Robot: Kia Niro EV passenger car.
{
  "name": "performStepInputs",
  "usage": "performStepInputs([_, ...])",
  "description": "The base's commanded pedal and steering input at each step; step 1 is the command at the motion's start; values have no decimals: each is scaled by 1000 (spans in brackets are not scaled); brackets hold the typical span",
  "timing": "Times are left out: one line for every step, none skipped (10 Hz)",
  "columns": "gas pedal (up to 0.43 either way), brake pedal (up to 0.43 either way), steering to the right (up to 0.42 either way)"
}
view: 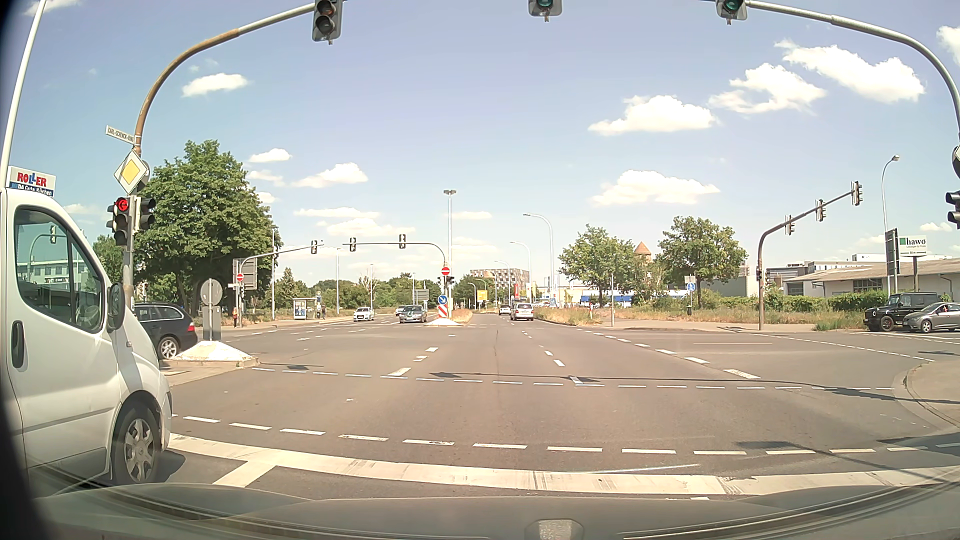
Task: Follow the waypoints while adhering to traffic rules and regulations
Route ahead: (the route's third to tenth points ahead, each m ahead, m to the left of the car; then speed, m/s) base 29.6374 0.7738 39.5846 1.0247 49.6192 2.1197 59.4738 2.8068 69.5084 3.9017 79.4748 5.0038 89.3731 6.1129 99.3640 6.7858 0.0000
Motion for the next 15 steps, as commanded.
performStepInputs([0,335,0])
performStepInputs([0,335,0])
performStepInputs([0,335,0])
performStepInputs([0,341,0])
performStepInputs([0,341,0])
performStepInputs([0,341,0])
performStepInputs([0,335,0])
performStepInputs([0,341,0])
performStepInputs([0,335,0])
performStepInputs([0,335,0])
performStepInputs([0,341,0])
performStepInputs([0,335,0])
performStepInputs([0,341,0])
performStepInputs([0,335,0])
performStepInputs([0,335,0])
